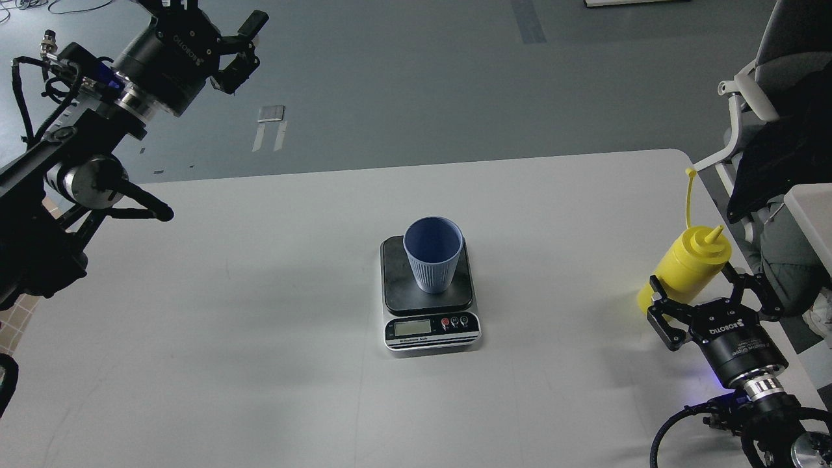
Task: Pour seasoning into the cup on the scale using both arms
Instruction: 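Lower the right gripper to the yellow bottle and grasp it, then lift the yellow bottle with the right gripper toward the cup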
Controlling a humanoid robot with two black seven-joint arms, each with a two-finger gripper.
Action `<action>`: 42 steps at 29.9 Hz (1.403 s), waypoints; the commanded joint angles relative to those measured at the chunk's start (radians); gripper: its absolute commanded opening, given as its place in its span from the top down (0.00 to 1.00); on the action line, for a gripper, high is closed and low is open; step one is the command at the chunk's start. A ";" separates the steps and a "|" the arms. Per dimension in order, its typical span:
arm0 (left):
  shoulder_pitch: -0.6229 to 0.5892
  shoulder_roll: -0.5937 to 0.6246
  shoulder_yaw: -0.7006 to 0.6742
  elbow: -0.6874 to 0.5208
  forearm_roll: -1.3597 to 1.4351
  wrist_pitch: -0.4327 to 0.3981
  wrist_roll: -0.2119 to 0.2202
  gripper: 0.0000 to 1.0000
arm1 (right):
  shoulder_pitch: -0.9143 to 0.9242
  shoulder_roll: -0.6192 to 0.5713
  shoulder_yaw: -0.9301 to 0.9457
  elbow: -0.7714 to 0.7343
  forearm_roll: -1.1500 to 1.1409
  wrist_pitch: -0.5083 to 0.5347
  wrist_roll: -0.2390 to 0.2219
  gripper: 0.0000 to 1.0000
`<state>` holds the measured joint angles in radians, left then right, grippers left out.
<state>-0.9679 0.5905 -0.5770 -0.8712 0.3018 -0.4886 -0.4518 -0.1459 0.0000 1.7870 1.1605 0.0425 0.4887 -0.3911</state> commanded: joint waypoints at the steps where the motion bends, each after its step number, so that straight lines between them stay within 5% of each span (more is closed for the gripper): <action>1: 0.000 0.002 0.000 0.000 0.000 0.000 -0.001 0.02 | 0.023 0.000 0.000 -0.035 -0.013 0.000 0.000 0.00; 13: 0.002 0.005 0.003 0.000 0.000 0.000 0.001 0.02 | 0.032 0.000 0.000 -0.039 -0.053 0.000 0.021 0.06; 17: 0.003 0.006 0.003 0.000 0.000 0.000 0.001 0.02 | 0.034 0.000 0.000 -0.041 -0.091 0.000 0.070 0.19; 20: 0.006 0.005 0.003 0.000 0.002 0.000 0.001 0.02 | 0.035 0.000 -0.001 -0.045 -0.150 0.000 0.112 0.47; 23: 0.015 0.005 0.003 0.000 0.002 0.000 0.001 0.02 | 0.032 0.000 -0.003 -0.045 -0.196 0.000 0.133 0.52; 26: 0.017 0.005 0.003 0.000 0.002 0.000 0.001 0.02 | 0.031 0.000 -0.012 -0.038 -0.231 0.000 0.143 0.75; 28: 0.017 0.006 0.003 0.000 0.005 0.000 0.001 0.02 | 0.031 0.000 -0.012 -0.035 -0.256 0.000 0.162 0.81; 42: 0.021 0.003 -0.030 0.000 0.020 0.000 -0.008 0.02 | 0.229 0.000 0.034 0.021 -0.525 0.000 0.178 0.95</action>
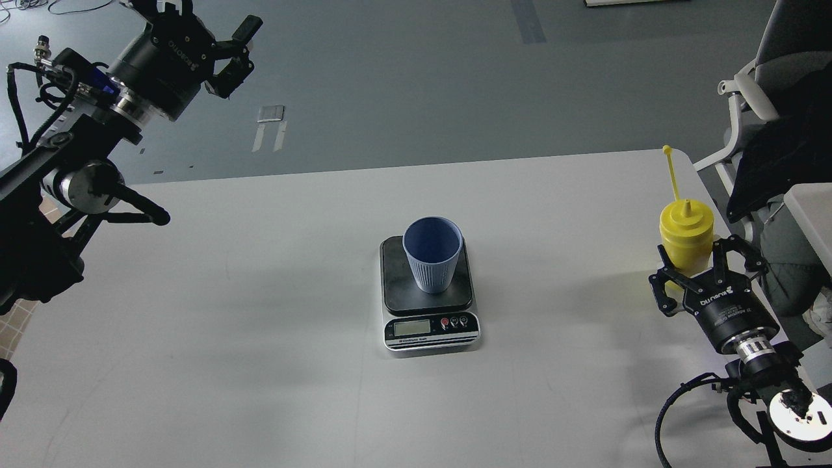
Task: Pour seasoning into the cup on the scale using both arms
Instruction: 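Lift the yellow bottle with the right gripper toward the cup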
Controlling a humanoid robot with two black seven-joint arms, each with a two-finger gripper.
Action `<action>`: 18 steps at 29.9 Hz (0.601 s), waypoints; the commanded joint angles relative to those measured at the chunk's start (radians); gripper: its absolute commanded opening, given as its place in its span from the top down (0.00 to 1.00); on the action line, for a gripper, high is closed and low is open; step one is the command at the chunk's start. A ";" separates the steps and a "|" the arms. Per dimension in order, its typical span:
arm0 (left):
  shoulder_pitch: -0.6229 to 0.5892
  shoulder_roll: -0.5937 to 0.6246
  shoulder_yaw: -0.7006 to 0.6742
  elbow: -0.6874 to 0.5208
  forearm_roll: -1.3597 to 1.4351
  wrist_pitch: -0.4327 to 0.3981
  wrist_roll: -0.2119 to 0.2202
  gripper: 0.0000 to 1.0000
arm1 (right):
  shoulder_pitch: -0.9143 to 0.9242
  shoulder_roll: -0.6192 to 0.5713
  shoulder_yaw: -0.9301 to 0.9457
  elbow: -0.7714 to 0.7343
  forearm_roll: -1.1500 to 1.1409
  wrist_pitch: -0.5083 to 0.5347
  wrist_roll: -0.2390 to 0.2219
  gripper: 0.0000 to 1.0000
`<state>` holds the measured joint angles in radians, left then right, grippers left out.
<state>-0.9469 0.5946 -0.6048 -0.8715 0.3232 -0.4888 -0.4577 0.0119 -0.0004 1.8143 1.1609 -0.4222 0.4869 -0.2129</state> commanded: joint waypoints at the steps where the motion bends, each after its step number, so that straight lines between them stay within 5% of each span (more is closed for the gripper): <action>1: 0.000 -0.001 -0.006 0.000 -0.001 0.000 -0.004 0.02 | 0.110 -0.007 0.007 0.026 -0.099 0.002 0.000 0.95; 5: 0.002 -0.001 -0.024 0.000 -0.001 0.000 -0.004 0.02 | 0.250 -0.033 0.007 0.056 -0.306 0.002 0.012 0.96; 13: 0.002 0.001 -0.043 0.000 -0.001 0.000 -0.004 0.02 | 0.365 -0.001 -0.048 0.224 -0.993 -0.010 0.116 1.00; 18: 0.002 0.007 -0.043 -0.001 -0.001 0.000 -0.006 0.02 | 0.372 0.000 -0.246 0.321 -1.445 -0.157 0.306 1.00</action>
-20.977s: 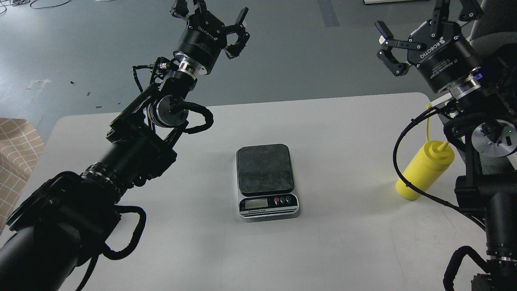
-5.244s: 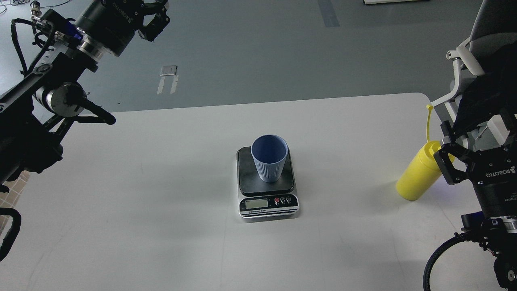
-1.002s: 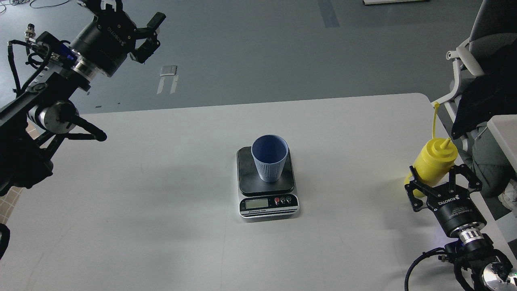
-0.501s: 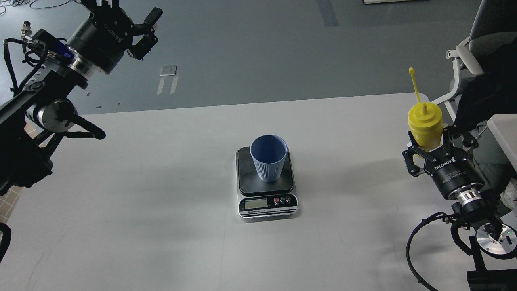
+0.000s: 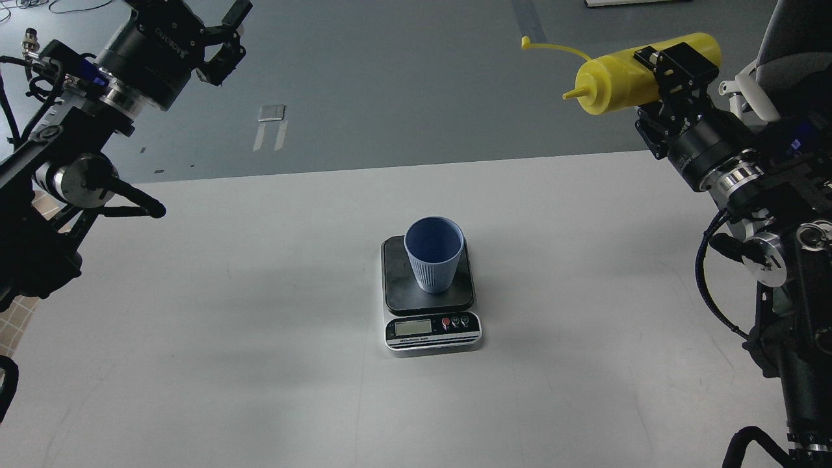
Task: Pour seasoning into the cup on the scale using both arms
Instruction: 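Lift the yellow bottle with the right gripper toward the cup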
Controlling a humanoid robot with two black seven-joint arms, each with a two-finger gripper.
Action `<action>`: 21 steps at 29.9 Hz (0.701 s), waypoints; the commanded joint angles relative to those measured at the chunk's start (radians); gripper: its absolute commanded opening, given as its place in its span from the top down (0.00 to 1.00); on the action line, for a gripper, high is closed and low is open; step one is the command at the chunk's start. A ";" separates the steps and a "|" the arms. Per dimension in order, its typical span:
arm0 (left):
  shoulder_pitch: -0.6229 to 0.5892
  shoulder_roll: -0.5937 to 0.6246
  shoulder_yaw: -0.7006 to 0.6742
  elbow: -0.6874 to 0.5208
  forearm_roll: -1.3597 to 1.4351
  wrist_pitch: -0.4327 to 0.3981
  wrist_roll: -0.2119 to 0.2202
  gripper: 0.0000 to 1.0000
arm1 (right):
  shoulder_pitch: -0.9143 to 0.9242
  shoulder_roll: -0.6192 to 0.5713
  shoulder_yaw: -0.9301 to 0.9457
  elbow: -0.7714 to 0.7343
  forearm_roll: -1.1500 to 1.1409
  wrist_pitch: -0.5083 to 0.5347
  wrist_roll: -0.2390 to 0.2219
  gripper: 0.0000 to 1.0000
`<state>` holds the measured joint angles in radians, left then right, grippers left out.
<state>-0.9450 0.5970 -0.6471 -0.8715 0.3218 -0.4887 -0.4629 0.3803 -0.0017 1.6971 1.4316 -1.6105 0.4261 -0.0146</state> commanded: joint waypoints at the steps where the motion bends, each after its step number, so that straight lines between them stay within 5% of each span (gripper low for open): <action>1: 0.000 0.004 -0.002 -0.001 0.000 0.000 0.000 0.02 | 0.003 0.002 -0.157 0.059 -0.294 -0.121 0.123 1.00; 13: 0.014 0.037 -0.031 -0.003 -0.001 0.000 -0.013 0.02 | 0.002 -0.033 -0.507 0.075 -0.571 -0.449 0.234 1.00; 21: 0.038 0.055 -0.063 -0.018 -0.001 0.000 -0.019 0.02 | -0.004 -0.056 -0.516 0.059 -0.571 -0.475 0.242 1.00</action>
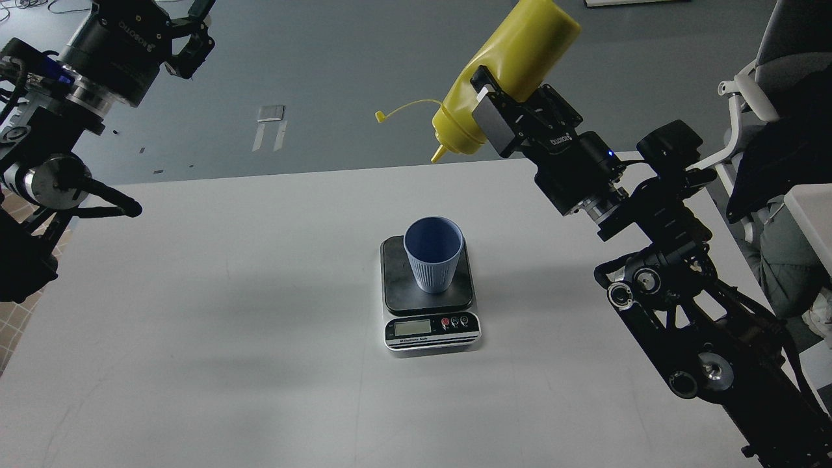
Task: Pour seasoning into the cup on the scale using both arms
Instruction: 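Lift the yellow bottle with the right gripper toward the cup, then tilt the yellow bottle nozzle-down over the blue cup and squeeze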
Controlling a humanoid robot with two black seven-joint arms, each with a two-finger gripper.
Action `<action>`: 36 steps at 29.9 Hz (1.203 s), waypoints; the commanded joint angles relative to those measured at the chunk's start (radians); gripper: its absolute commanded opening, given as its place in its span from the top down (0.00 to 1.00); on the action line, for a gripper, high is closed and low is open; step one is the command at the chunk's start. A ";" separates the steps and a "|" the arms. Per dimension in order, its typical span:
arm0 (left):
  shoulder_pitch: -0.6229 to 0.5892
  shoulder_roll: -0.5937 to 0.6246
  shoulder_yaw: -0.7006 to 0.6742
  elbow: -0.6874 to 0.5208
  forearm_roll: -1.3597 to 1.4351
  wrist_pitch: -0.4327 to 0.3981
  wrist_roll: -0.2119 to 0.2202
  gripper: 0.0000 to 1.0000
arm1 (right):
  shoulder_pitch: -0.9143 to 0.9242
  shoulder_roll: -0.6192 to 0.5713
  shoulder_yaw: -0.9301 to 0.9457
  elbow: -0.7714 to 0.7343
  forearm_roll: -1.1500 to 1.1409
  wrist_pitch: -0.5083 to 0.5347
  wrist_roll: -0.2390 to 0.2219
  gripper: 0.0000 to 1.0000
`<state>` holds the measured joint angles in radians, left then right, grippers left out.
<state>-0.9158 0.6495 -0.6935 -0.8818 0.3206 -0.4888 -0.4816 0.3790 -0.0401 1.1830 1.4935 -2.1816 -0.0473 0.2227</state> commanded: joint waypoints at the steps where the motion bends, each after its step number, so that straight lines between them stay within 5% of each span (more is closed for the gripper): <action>1: 0.011 0.002 -0.024 -0.011 0.000 0.000 0.000 0.02 | -0.005 -0.023 -0.002 -0.002 0.000 -0.003 0.007 1.00; 36: 0.026 0.005 -0.089 -0.088 0.002 0.000 0.000 0.02 | -0.003 -0.029 -0.166 -0.170 0.000 -0.121 0.041 1.00</action>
<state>-0.8912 0.6546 -0.7813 -0.9660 0.3219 -0.4886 -0.4817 0.3726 -0.0746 1.0265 1.3319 -2.1817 -0.1636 0.2641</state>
